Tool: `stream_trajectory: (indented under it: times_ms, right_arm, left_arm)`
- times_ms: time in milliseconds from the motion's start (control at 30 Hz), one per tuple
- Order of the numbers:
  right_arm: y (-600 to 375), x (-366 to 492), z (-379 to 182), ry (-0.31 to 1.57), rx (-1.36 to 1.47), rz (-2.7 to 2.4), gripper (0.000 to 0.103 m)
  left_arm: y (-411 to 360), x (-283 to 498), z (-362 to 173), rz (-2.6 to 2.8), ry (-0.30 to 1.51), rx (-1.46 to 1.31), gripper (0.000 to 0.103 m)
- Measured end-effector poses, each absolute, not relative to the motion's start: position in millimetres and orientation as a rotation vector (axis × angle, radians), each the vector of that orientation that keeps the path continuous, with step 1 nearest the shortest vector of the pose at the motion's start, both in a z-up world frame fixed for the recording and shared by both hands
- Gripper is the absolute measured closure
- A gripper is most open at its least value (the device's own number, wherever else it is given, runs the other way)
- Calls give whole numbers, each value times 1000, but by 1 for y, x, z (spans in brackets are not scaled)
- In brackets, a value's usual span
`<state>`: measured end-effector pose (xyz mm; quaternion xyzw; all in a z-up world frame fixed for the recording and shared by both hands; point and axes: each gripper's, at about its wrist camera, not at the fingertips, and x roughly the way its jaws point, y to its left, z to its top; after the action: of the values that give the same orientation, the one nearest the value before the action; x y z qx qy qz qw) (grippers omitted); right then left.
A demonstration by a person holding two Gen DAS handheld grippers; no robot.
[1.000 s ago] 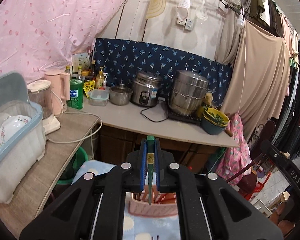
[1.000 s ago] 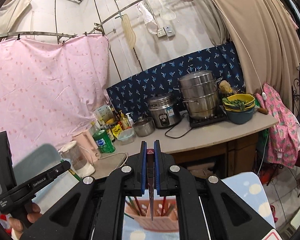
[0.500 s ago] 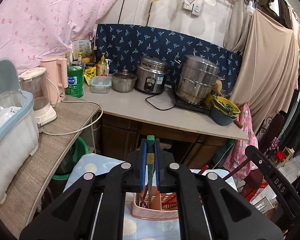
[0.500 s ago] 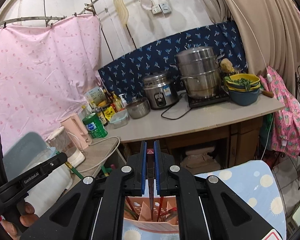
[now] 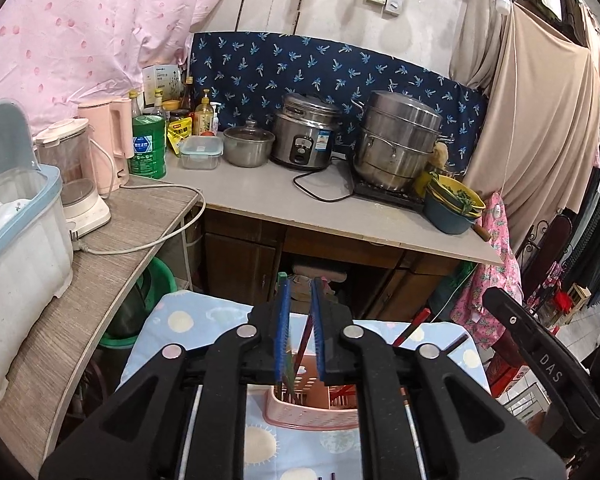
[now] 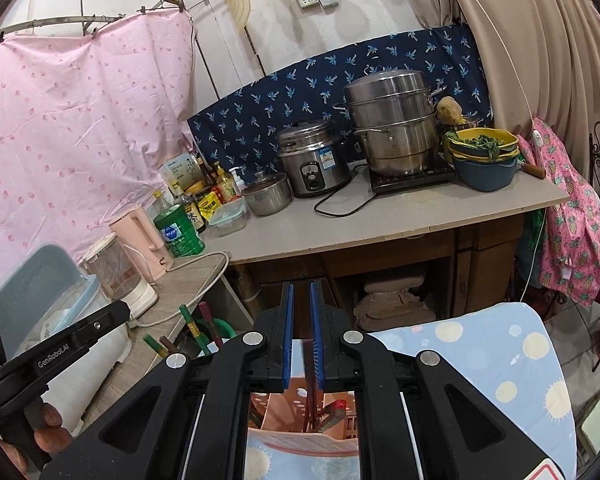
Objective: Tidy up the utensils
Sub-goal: 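Carry both chopsticks into the pink basket and open both tools, then move both open tools back down to the last two chopsticks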
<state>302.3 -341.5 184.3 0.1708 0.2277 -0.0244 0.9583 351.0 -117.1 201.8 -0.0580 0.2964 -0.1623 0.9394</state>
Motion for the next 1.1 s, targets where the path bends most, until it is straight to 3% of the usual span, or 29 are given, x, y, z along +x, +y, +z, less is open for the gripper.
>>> stream_trajectory:
  times_ms: [200, 333, 467, 1100]
  right_arm:
    - [-341, 292, 193, 444, 344, -46, 91]
    - [-340, 282, 196, 436, 343, -44, 87]
    - [-337, 266, 197, 425, 332, -45, 78]
    - [-317, 172, 172, 459, 303, -37, 68]
  left_arm:
    - [-114, 343, 205, -319, 590, -121, 67]
    - [-113, 334, 206, -315, 581, -104, 67]
    - [-114, 322, 205, -295, 563, -79, 55]
    - [-104, 236, 183, -275, 562, 12, 49]
